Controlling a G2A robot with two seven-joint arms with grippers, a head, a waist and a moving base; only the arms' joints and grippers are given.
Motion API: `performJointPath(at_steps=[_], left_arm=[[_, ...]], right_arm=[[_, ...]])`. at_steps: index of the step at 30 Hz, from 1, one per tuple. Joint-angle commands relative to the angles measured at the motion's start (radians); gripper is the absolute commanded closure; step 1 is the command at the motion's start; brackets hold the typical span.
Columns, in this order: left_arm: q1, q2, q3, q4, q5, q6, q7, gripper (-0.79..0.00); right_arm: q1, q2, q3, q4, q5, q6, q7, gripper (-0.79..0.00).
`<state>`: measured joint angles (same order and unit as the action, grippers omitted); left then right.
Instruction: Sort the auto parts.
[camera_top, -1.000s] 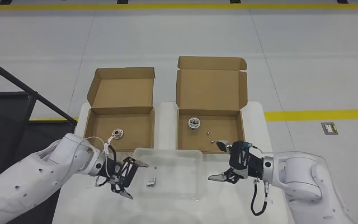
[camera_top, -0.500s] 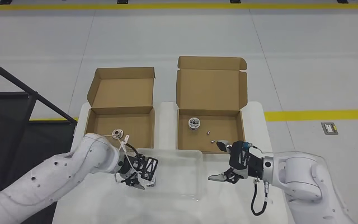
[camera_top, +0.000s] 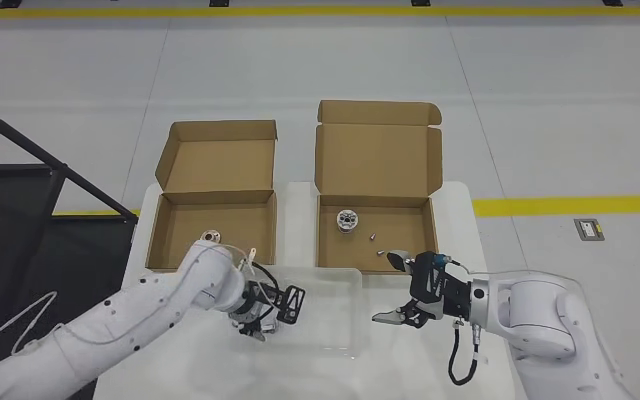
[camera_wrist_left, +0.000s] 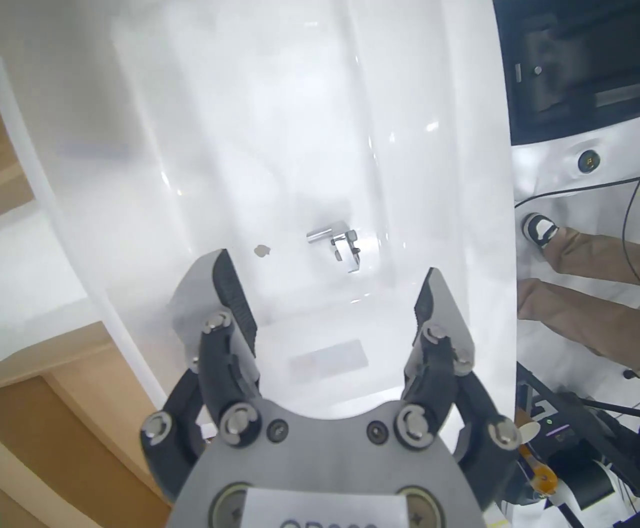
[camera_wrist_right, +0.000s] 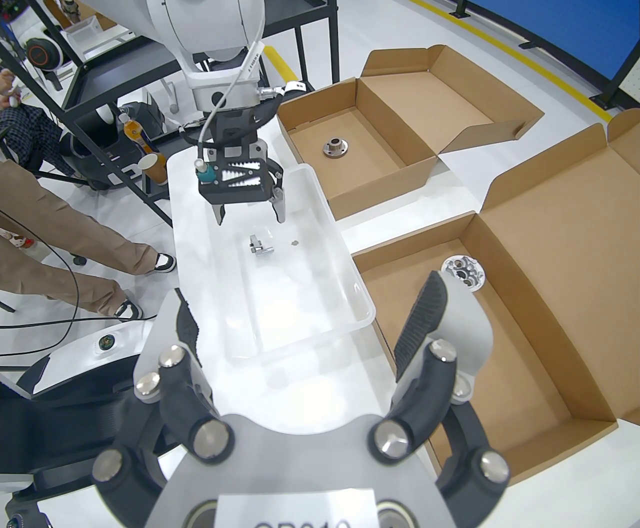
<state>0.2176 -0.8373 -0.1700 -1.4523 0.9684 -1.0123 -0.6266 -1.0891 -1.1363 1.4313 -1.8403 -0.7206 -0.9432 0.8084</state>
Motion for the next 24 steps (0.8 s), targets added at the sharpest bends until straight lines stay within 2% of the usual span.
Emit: performJointPath(at_steps=[1,2,5,9,11,17,20,24], left_arm=[[0.006,-0.021,0.000,0.016,-0.023,0.000,-0.053,-0.489],[0.007,-0.030,0.000,0.025,-0.030,0.000,-0.075,-0.456],[0.014,-0.056,0.000,0.052,-0.052,0.000,-0.132,-0.443],[0.026,-0.086,0.000,0.093,-0.060,0.000,-0.181,-0.468],[0.034,-0.098,0.000,0.115,-0.055,0.000,-0.181,-0.523],[0.050,-0.124,0.000,0.152,-0.044,0.010,-0.191,-0.456],[0.054,-0.132,0.000,0.164,-0.063,0.040,-0.221,-0.388],[0.059,-0.138,0.000,0.167,-0.104,0.076,-0.258,-0.400]], right_arm=[[0.000,0.000,0.000,0.000,0.000,0.000,0.000,-0.785],[0.000,0.000,0.000,0.000,0.000,0.000,0.000,-0.785],[0.000,0.000,0.000,0.000,0.000,0.000,0.000,-0.785],[0.000,0.000,0.000,0.000,0.000,0.000,0.000,-0.785],[0.000,0.000,0.000,0.000,0.000,0.000,0.000,-0.785],[0.000,0.000,0.000,0.000,0.000,0.000,0.000,-0.785],[0.000,0.000,0.000,0.000,0.000,0.000,0.000,-0.785],[0.000,0.000,0.000,0.000,0.000,0.000,0.000,-0.785]])
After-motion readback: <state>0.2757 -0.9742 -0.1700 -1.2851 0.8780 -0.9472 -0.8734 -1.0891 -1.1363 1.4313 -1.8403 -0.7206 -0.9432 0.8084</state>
